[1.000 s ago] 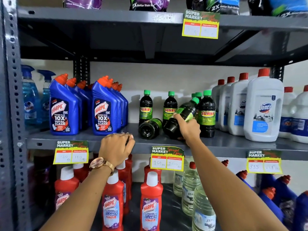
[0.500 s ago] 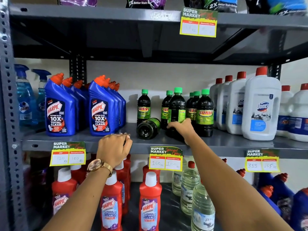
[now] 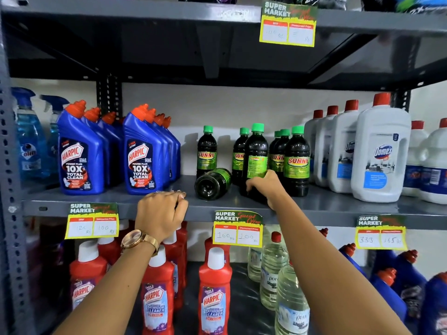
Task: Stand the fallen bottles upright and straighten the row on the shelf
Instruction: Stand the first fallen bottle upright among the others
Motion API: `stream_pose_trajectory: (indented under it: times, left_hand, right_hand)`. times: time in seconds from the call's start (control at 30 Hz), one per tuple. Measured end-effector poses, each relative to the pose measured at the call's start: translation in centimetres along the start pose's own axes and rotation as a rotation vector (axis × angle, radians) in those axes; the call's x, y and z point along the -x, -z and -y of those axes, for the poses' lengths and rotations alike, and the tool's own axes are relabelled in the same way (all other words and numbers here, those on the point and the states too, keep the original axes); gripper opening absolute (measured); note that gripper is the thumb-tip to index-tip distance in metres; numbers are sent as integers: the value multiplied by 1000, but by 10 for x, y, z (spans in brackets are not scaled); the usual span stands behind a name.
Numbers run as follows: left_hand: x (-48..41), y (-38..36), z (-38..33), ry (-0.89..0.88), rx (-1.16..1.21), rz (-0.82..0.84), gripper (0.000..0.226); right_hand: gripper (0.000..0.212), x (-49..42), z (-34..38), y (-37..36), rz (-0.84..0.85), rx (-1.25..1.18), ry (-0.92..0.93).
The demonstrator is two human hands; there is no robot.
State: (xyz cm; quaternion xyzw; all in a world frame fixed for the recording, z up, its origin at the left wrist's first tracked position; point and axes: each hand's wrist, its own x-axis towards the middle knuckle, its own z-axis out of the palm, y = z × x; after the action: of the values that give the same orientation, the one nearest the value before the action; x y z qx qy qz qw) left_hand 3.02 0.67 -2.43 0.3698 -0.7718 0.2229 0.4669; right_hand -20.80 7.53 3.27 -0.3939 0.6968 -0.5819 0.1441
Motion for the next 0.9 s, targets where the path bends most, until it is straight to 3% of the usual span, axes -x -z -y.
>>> stream_pose_trajectory:
  times: [0.17, 0.2, 0.33, 0.5, 0.57, 0.7, 0.9]
  left_hand:
    - [0, 2, -1, -7, 1, -6, 45]
    - [0, 3, -1, -5, 4, -2, 45]
    - [1, 3, -1, 1, 6, 13, 47]
    - [0, 3, -1, 7, 7, 21, 48]
    - [0, 3, -1, 8, 11, 28, 47]
    - [0, 2, -1, 9, 17, 30, 46]
    - [0, 1, 0, 11, 17, 36, 44]
  right_hand:
    - [103, 0, 0, -4, -37, 211, 24]
    - [102, 1, 0, -6, -38, 234, 23]
    - [67, 0, -1, -2, -8, 135, 17]
    - [105, 3, 0, -3, -78, 236, 20]
    - [103, 3, 0, -4, -78, 268, 20]
    - [77, 3, -3, -2, -54, 254, 16]
    - [115, 9, 2, -6, -104, 403, 20]
